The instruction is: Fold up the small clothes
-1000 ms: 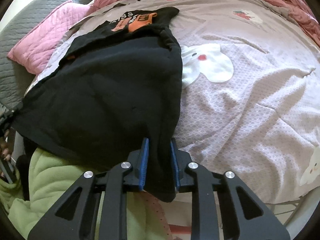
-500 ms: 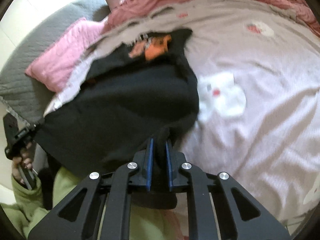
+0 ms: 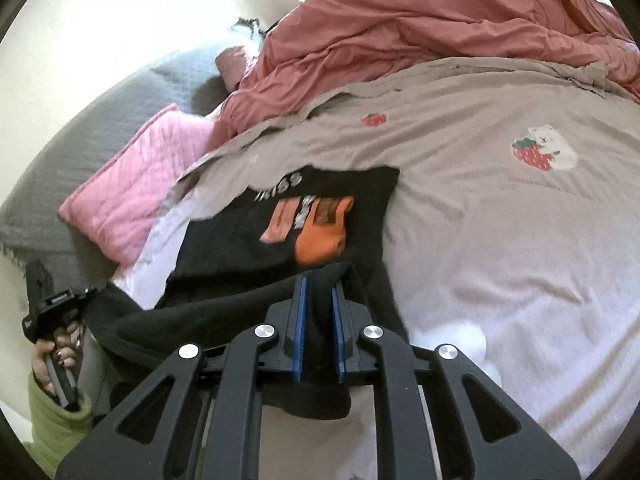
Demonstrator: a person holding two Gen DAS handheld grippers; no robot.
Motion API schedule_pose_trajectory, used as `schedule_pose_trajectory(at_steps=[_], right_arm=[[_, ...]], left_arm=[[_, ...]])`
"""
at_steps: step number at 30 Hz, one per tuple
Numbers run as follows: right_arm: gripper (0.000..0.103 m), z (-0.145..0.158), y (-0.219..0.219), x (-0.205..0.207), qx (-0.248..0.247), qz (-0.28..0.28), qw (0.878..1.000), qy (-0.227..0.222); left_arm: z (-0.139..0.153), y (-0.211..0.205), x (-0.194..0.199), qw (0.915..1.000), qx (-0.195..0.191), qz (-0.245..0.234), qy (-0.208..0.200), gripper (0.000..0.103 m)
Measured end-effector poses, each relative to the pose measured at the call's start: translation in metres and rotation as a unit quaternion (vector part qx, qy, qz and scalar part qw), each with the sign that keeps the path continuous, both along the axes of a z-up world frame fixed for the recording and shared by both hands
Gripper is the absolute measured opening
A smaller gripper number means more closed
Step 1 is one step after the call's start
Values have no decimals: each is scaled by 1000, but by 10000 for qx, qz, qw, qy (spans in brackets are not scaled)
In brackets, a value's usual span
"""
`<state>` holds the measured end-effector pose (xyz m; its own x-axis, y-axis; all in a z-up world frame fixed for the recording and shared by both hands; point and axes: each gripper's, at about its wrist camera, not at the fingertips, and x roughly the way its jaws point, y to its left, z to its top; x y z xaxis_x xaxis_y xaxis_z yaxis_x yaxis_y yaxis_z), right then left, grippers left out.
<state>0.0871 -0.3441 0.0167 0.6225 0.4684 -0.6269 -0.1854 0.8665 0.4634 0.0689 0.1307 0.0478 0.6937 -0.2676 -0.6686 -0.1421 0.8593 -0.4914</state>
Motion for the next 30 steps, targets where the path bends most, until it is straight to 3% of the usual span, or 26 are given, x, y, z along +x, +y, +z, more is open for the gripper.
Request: schedule_pose_trajectory(at_steps=[8,14,19,22,25,26,27,30], right_arm=[[11,-14,-12,50,99,-381,9992,29],[11,-27,-11,73,40,-481,9987,145],[11,-46,-6,88,-157,-616,9969,459],[13,-48,-4,88,-211,-620,9966,496],[28,-39,-4,81,-357,-631,9968,328],[45,-36,-4,80,-466,-704,9961,262],[52,-31,-5,76,-572,-777,9952,161],[52,-19,-4,67,-714,-723,9948,-67]], left_arm=[[-6,-1,55,9995,155,224,176,6],[-28,1,88,9973,297,498,451,6],[-41,9,105,9962,390,599,498,6],[-46,16,105,9958,368,642,530,12],[-41,21,94,9967,303,667,355,17],[-38,21,89,9968,301,677,296,19],[-35,22,81,9969,324,685,228,19],[-30,23,61,9969,344,706,99,22]])
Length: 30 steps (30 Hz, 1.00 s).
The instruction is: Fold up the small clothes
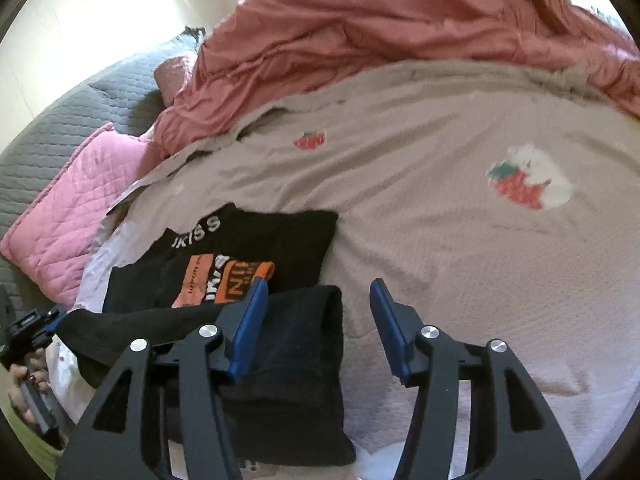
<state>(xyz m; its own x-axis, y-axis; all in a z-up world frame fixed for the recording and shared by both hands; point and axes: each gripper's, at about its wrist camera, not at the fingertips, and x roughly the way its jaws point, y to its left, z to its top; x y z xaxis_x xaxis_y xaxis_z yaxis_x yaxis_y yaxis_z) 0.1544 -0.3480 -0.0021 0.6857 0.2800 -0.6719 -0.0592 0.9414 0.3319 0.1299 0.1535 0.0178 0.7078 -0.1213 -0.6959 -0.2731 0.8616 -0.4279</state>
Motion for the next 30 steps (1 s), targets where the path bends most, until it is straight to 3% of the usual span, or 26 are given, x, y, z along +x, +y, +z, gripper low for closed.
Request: schedule_pose_trajectory(at_steps=[6,10,16,19,21,30], right_arm=[[54,14,32,-29,-399,733,9961,-276],[55,9,60,-45,-390,1376,9895,-192],[55,-16,91,-50,-267,1917,9808,234],[56,-25,103,-51,-302,2071,9772,355],[57,-27,108,-51,-279,2117,9763,367],[58,-30,121,-43,-403,2335,9708,364]], left_arm=[[1,-9,-39,9984,-457,-214,-259,36],[-6,-25,-44,9969,-609,-489,-137,42],[-18,-51,-23,9961,-433,-754,154,42],[-20,-63,-13,9947,-313,-933,292,25],[-18,-72,-4,9933,-214,-1090,329,0],[3,-69,41,9930,-570,-1025,122,0]])
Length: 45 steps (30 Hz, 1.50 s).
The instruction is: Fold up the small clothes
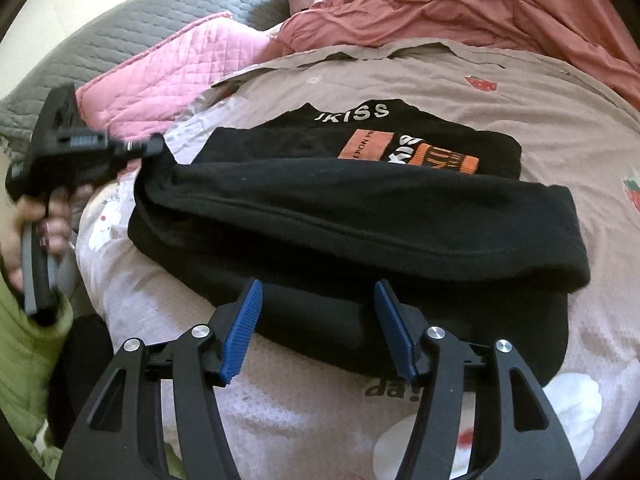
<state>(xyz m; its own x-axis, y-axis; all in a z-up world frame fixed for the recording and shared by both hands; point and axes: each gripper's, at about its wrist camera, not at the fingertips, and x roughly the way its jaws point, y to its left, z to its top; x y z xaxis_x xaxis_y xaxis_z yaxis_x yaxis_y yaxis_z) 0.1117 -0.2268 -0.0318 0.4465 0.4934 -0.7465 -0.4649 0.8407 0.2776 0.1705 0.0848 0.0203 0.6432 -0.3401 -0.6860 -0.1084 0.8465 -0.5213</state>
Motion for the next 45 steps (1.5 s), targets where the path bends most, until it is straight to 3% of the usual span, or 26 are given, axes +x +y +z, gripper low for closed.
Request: schedule_pose_trajectory(at_steps=[4,8,10,12,16,18,22,25,27,37,41,43,45], right_arm=[[62,-1,7,4,-283,106,9995,-62],[63,4,7,-1,-456,193,9984,-281],[65,5,6,-3,-478,261,9980,-312],[66,5,6,-4,-543,267,9976,-342],[66,3,8,-2,-451,191,9984,-274],[66,3,11,-3,-378,195,9988,-227],[66,5,18,-8,-321,273,9988,-234],[66,6,21,-11,-284,332,9988,-227],[66,6,24,-13,-246,401,9987,-217],[66,3,36,4,-676,597,9945,-529],[66,15,31,25,-675,415,9931,-869],[73,22,26,37,-802,167,9906,-1097],[74,28,15,52,-785,-93,9894,-1216]], left_arm=[[10,14,14,9998,3,172,-83,0],[18,28,-4,9991,246,231,-269,0],[14,37,-14,9992,284,235,-165,1],[6,47,-29,9995,122,300,-22,19],[-7,44,-50,9993,-327,182,33,29],[-13,38,-52,9985,-542,104,60,40],[-20,16,-42,9984,-545,-89,103,42],[-31,1,-28,9988,-242,-99,412,40],[-33,-8,-18,9988,-55,-39,491,2],[14,18,34,9968,-771,233,-4,1],[6,22,64,9966,-734,288,236,1],[-8,24,75,9959,-747,314,410,2],[-23,28,79,9944,-822,387,538,5]])
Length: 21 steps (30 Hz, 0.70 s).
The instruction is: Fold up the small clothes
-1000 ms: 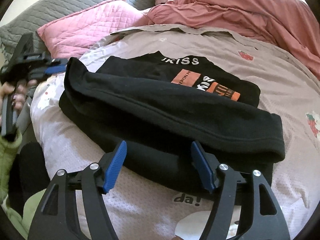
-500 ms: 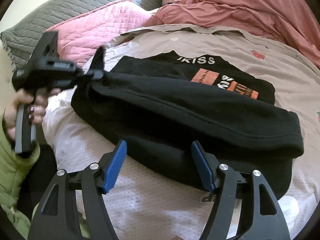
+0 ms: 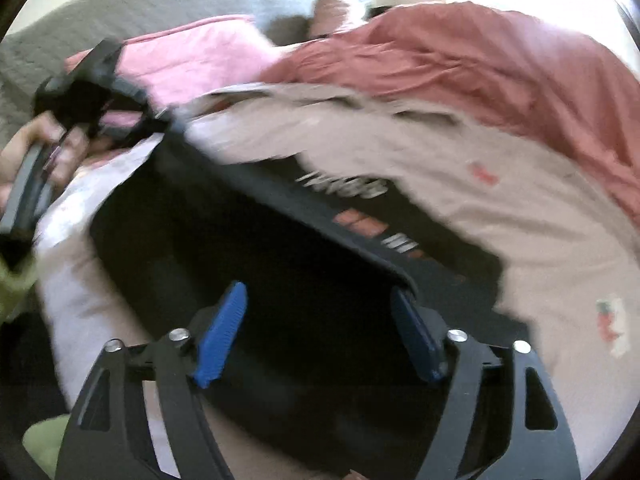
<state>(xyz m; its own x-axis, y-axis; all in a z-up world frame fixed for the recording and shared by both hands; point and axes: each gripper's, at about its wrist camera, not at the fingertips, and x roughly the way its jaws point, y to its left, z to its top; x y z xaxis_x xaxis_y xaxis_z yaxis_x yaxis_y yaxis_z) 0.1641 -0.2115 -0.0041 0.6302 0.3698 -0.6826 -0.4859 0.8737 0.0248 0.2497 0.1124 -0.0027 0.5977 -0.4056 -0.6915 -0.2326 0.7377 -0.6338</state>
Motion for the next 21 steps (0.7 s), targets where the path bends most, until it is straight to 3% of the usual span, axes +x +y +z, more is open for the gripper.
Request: schedule_pose_trajectory(at_steps=[1,3,7,10,16,21], right_arm=[[74,2,-6,6,59,-124,9999,-56],[76,8,-23,19,124,-542,9983,-156],[80,19,-58,22,557,-1015,9928,-318],[83,20,-72,18,578,-1191,9904,-396],[83,4,-89,-1,230,-1307,9909,-241],[83,-9,-92,1,-82,-1292,9915,-122]], left_arm=[[-6,1,1,10000,-38,9,34,7],[-16,8,-3,9999,-50,116,13,23],[-19,24,-16,9994,-136,236,-200,26],[-15,37,-30,9987,-24,383,-323,28],[-14,48,-50,9975,439,437,-334,33],[-25,45,-59,9974,594,330,-248,34]])
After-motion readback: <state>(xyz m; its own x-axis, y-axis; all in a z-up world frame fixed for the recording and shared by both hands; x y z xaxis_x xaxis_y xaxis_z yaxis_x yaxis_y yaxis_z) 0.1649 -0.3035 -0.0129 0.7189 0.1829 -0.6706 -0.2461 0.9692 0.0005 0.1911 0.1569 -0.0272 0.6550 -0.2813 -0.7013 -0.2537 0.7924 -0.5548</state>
